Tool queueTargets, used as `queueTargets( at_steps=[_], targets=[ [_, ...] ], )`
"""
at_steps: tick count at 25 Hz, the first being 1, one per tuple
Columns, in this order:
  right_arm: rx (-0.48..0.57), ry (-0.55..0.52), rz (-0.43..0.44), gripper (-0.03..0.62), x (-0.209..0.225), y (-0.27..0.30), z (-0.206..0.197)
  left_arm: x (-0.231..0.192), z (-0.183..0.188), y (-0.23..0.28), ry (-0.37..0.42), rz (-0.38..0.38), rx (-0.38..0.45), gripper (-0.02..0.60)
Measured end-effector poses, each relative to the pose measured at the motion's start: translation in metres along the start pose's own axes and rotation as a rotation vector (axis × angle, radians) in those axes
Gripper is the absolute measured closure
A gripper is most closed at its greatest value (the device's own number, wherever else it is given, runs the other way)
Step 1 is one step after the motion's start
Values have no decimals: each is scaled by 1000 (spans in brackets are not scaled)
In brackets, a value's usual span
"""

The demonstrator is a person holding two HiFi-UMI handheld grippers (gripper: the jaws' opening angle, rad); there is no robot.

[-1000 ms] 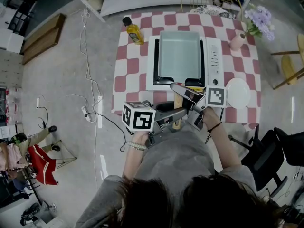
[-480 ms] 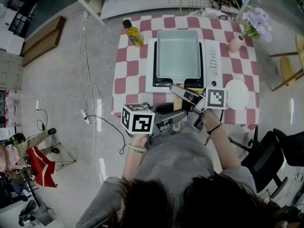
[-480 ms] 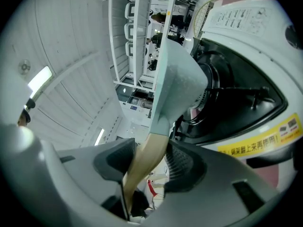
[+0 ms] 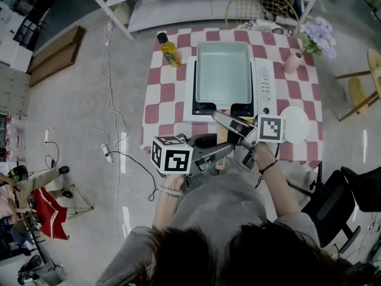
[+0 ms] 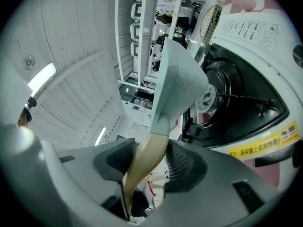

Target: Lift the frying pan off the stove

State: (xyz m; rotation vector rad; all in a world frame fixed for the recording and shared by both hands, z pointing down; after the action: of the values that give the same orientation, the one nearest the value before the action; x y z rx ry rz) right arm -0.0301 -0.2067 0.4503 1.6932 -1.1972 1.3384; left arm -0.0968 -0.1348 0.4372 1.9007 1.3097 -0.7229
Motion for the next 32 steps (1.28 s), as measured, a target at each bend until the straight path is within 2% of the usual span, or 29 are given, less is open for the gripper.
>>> queueTargets(
  at_steps=[32],
  targets=[
    [30, -133, 50, 381, -64, -2, 8, 45, 22, -15, 144, -47, 73, 388]
  ],
)
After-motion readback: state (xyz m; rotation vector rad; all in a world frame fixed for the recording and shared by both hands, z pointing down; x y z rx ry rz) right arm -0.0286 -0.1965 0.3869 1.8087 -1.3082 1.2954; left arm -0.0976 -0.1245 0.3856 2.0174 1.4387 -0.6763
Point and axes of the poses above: the fingertips, and each gripper's own axes: y forward along the fingers, x to its right, z out of its top, the point moved 6 cm from there along -y, backward along the fingers, and after that the axes turned 3 degrees about y, right-handed, at the moved point
